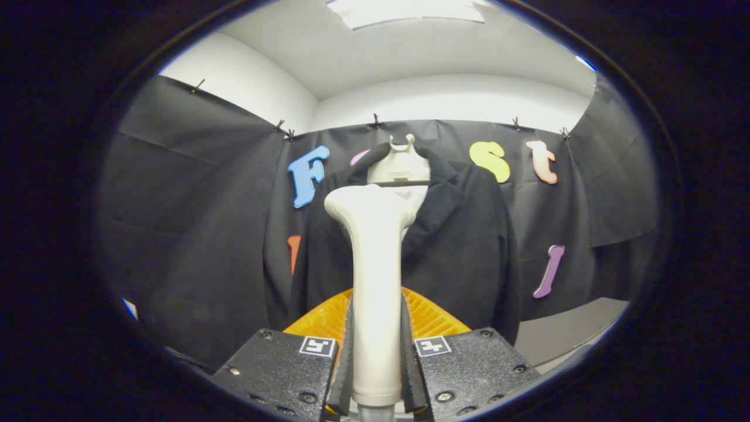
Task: Iron the clothes twice with a garment steamer, once on the left side and once on the right side.
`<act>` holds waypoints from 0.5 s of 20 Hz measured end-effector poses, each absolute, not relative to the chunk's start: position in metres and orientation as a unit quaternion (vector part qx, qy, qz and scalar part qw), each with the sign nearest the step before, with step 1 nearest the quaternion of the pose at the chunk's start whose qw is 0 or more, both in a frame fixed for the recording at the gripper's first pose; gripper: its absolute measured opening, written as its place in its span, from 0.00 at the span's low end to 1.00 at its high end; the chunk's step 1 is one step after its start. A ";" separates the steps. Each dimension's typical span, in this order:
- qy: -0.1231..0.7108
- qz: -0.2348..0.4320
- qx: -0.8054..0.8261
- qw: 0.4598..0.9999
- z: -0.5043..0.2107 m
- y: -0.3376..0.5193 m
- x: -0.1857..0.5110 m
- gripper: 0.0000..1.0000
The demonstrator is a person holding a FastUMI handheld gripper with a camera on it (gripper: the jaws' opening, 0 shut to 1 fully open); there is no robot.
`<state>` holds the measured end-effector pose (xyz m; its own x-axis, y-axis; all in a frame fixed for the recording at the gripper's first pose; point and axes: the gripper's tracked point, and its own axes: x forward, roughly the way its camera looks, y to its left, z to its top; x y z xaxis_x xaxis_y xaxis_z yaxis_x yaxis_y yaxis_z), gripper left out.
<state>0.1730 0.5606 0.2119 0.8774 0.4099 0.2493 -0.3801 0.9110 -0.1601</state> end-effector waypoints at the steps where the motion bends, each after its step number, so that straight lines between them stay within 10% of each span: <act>1: -0.138 0.219 -0.050 0.965 0.213 0.574 0.175 0.36; 10: -0.212 0.235 -0.056 0.947 0.266 0.640 0.188 0.36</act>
<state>0.1882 0.6399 0.2664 0.7995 0.4685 0.3759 -0.4208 0.8834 -0.2062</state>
